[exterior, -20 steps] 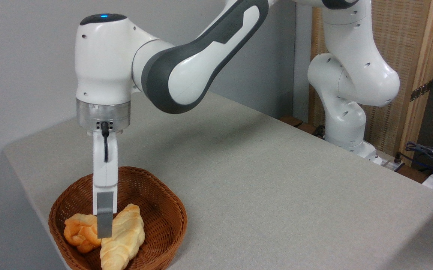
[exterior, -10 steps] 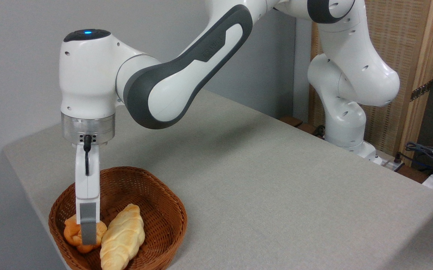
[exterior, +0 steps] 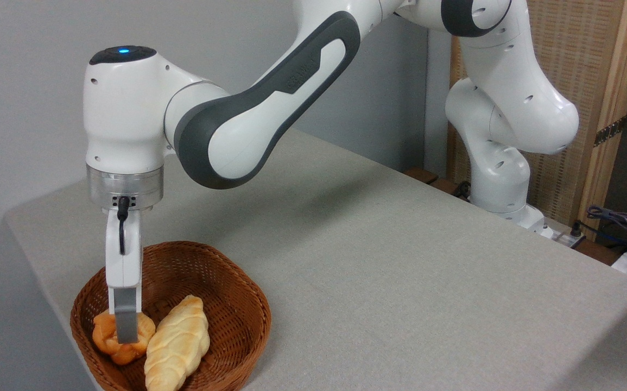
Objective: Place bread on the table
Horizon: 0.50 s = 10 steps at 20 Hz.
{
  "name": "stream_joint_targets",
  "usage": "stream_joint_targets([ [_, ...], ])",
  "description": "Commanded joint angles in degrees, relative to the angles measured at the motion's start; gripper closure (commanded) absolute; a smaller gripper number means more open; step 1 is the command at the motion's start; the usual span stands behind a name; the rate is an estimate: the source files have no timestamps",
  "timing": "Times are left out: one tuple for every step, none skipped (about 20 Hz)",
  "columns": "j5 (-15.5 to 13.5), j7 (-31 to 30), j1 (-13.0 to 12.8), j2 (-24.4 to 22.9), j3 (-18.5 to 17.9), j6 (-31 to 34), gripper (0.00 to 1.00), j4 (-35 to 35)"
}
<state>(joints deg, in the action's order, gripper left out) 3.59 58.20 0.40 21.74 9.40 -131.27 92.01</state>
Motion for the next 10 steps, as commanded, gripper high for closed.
stream_joint_targets([
  [0.89, 0.07, 0.12, 0.06, 0.09, -0.30, 0.77, -0.60],
  [0.89, 0.16, 0.12, -0.03, 0.09, -0.21, 0.77, -0.60],
  [0.89, 0.07, 0.12, -0.12, 0.09, -0.04, 0.77, -0.60],
  [0.89, 0.16, 0.12, -0.21, 0.09, 0.05, 0.77, -0.60],
  [0.89, 0.07, 0.12, -0.21, 0.09, 0.05, 0.77, -0.60],
  [0.89, 0.07, 0.12, -0.21, 0.09, 0.14, 0.77, -0.60],
  [0.89, -0.01, 0.12, -0.21, 0.09, 0.14, 0.77, -0.60],
  [0.89, -0.10, 0.12, -0.29, 0.09, 0.23, 0.77, -0.60],
  [0.81, -0.10, 0.12, -0.29, 0.09, 0.23, 0.77, -0.60],
  [0.89, -0.10, 0.21, -0.29, 0.09, 0.23, 0.77, -0.60],
])
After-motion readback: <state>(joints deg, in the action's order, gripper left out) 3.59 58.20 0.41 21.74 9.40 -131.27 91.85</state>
